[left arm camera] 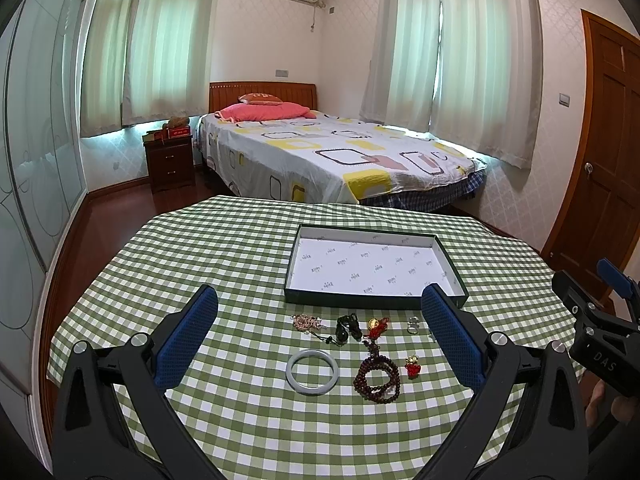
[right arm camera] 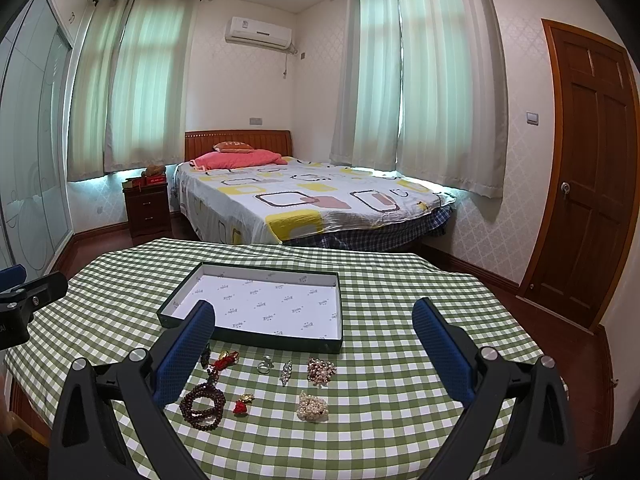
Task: Organize jewelry
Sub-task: 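Lower the left tool onto the jade bangle while the right tool grasps the pearl cluster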
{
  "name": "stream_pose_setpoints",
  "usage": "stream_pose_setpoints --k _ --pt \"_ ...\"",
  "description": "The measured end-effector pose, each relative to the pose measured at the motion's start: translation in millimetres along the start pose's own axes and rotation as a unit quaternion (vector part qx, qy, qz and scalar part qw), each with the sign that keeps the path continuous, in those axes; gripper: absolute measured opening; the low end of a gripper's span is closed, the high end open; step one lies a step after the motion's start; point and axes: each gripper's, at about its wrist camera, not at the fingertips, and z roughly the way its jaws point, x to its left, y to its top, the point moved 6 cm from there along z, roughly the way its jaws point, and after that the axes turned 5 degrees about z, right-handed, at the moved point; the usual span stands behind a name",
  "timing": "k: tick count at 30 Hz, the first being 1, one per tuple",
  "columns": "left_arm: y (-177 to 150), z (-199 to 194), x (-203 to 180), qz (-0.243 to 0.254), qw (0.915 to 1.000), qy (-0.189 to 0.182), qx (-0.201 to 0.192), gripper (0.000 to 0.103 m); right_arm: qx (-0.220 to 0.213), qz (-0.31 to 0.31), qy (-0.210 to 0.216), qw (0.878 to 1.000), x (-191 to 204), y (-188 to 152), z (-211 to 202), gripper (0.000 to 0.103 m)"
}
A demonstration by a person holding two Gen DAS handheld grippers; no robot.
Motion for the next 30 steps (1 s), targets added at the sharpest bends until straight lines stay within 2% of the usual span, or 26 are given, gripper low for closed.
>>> stream_pose_setpoints --k 12,15,21,26,30 --pt "-7.8 10.7 1.4 -0.001 0.9999 0.002 0.01 0.099 0.008 -0.001 0.007 1.0 3.8 -4.0 5.5 0.096" --pt "-16.0 23.6 4.8 0.0 0.9997 0.005 0.024 0.099 0.013 0.002 0.011 1.0 3.2 -9.7 12.2 0.096" --pt "-53.8 70.0 10.1 -0.005 0.9959 0.0 0.09 0.099 0.049 0.013 0.016 0.999 -5.1 -38.8 45.8 0.096" --pt "-90.2 116.1 10.9 -0.012 0.9883 -0.006 0.152 0.099 0.095 0.014 0.004 0.995 -14.3 -77.9 84.4 0.096" --pt "-107.5 143.0 10.8 -0.011 0.9854 -0.006 0.17 0.099 0.132 0.021 0.007 0.991 -19.4 -102.5 107.9 0.096"
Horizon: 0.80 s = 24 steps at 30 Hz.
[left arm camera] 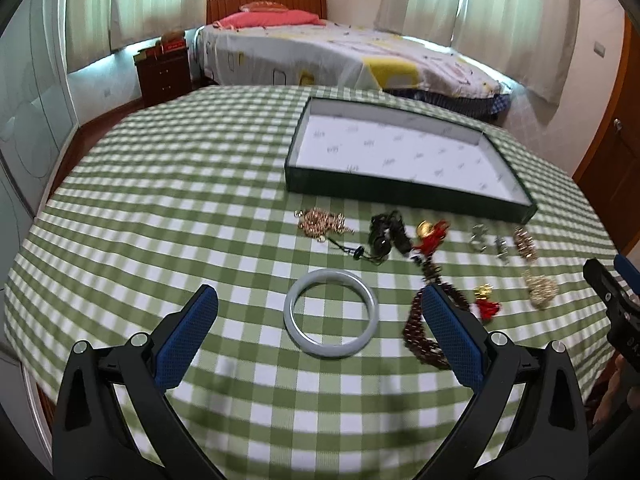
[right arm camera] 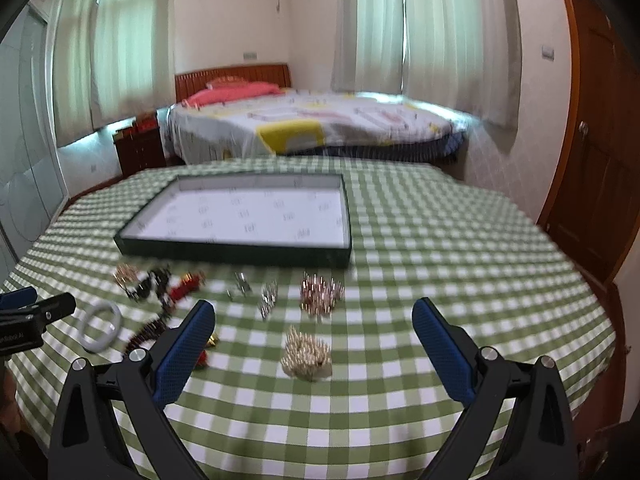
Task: Organize jewelry
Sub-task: 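Lower the left tool onto the jade bangle while the right tool grasps the pearl cluster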
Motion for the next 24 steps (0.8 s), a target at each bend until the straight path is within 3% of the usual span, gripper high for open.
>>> stream_pose_setpoints --k 9,24 --pt "-15.2 47.4 0.4 0.007 0.9993 0.0 0.038 0.099 0.056 0.014 0.004 0.998 -8.0 -25.3 36.9 0.096" --pt "-19.3 55.5 -2.7 0.032 0.9993 0.019 0.006 0.099 0.082 0.02 0.01 0.996 -10.2 -38.7 58.4 0.096"
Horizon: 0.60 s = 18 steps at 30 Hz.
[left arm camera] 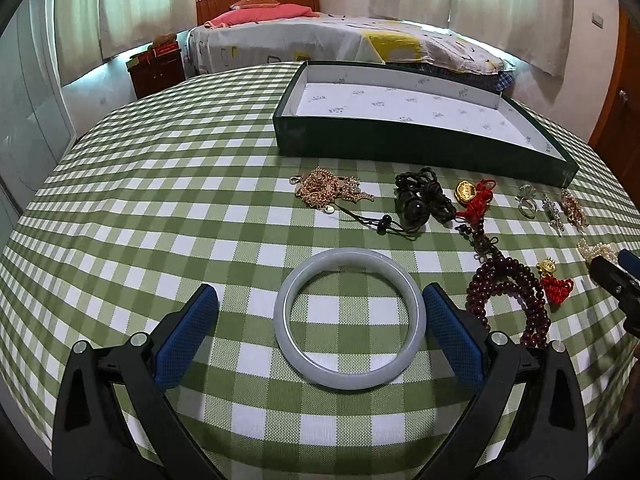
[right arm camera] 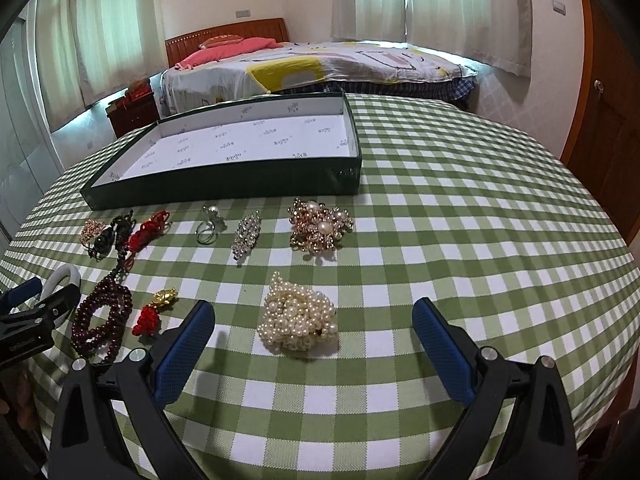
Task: Organize jewelry
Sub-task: 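Lower the left tool onto the jade bangle while the right tool grasps the pearl cluster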
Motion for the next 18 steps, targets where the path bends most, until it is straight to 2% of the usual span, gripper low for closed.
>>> stream_pose_setpoints --k 4,6,8,10,11,12,13,14,18 --pt "-0.4 -1.2 -0.7 0.001 1.0 -0.002 -0.002 0.096 -0.009 0.006 0.003 1.0 -1.5 0.7 -1.6 0.096" --pt "-1.5 -3.1 -4.9 0.007 0.9999 -0.006 -0.01 0.08 -0.012 0.008 0.003 1.0 -2.9 1.8 -2.1 0.096" --pt "-1.1 -5.9 -8.1 0.015 0.9997 -0.012 -0.015 0.069 -0.01 0.009 0.004 1.0 -3.3 1.9 -1.4 0.095" --pt "-0.9 -6.0 -8.7 0.016 0.9996 -0.013 -0.017 0.069 -0.009 0.007 0.006 1.0 -2.5 1.4 -0.2 0.093" --pt "-1.0 -5.9 -8.2 0.015 0.9996 -0.014 -0.017 0.069 -0.008 0.005 0.009 1.0 -1.6 1.3 0.4 0.088" --pt "-1.1 -5.9 -7.6 0.015 0.9996 -0.015 -0.017 0.069 -0.006 0.004 0.01 1.0 -0.9 0.9 0.6 0.074" --pt "-1.3 -5.8 -7.4 0.015 0.9996 -0.015 -0.017 0.069 -0.004 0.004 0.012 1.0 -0.2 0.4 1.7 0.068" --pt "-1.4 -5.9 -7.1 0.015 0.9996 -0.015 -0.017 0.069 0.0 0.005 0.013 1.0 -0.3 -0.3 3.0 0.064" --pt "-1.6 -6.1 -6.5 0.014 0.9997 -0.015 -0.016 0.069 -0.002 -0.001 0.005 1.0 -0.4 -0.7 1.8 0.06"
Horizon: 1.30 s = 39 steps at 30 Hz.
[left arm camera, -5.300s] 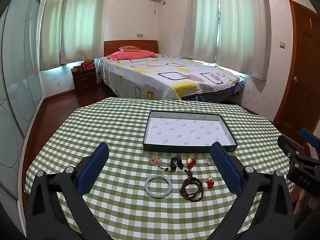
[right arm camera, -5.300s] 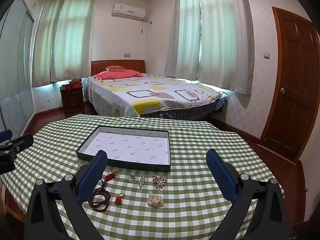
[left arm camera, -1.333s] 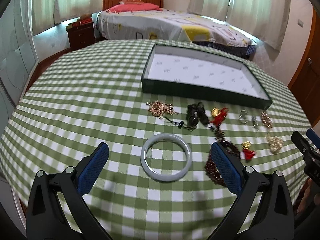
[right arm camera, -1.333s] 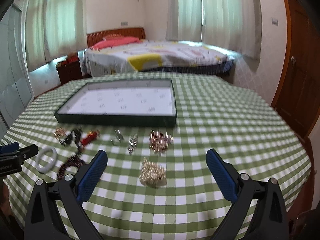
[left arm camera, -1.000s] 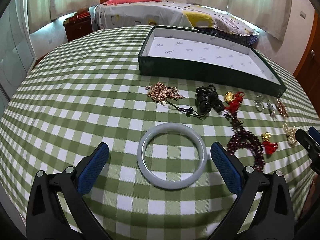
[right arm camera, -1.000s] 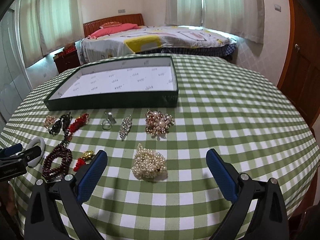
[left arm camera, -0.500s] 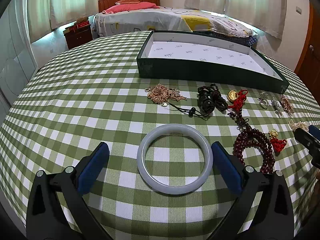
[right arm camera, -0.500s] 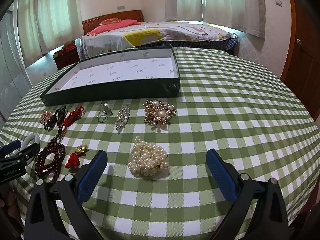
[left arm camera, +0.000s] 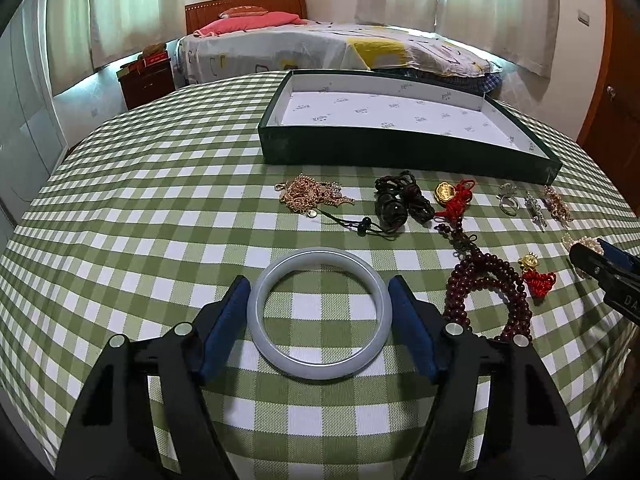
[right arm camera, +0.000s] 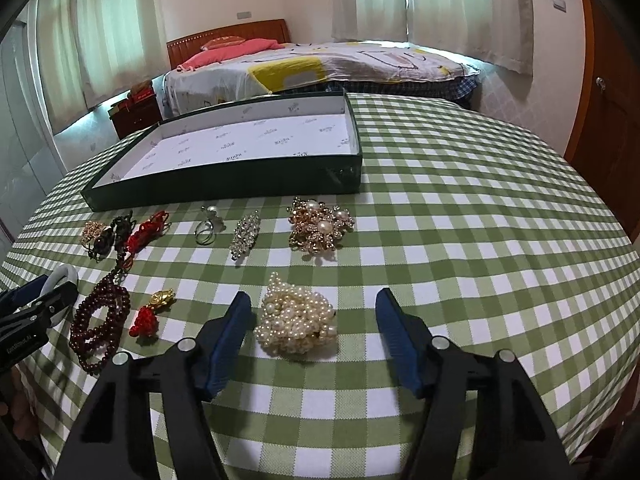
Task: Organize jewelry
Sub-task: 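Lower the left tool onto the jade bangle while the right tool grasps the pearl cluster, then carry the bangle and pearl cluster into the tray and open both tools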
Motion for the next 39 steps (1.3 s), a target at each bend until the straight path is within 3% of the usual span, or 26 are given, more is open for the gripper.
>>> stream_pose_setpoints --k 4,5,9,25,39 --pt "-1.6 -3.0 2.8 -0.008 1.0 0.003 0.0 0.069 -0.002 -0.011 0.001 1.0 2.8 -3.0 -2.9 0.047" --pt "-1.8 -3.6 3.9 -0.011 0.9999 0.003 0.0 0.069 -0.002 -0.013 0.006 1.0 3.8 -3.8 -3.9 0.039" --pt "-2.0 -9.0 4.9 -0.015 0.9999 0.005 -0.005 0.069 -0.001 -0.011 0.017 1.0 5.2 -5.9 -7.0 0.03" --pt "23.4 -35.7 6.0 -0.013 0.9988 0.009 -0.047 0.069 -0.039 -0.008 0.036 0.999 13.1 15.5 -33.2 0.028" --pt "123.7 -25.1 -5.6 -0.002 0.9928 0.005 -0.12 0.069 -0.103 -0.007 0.044 0.994 26.3 108.1 -17.4 0.028"
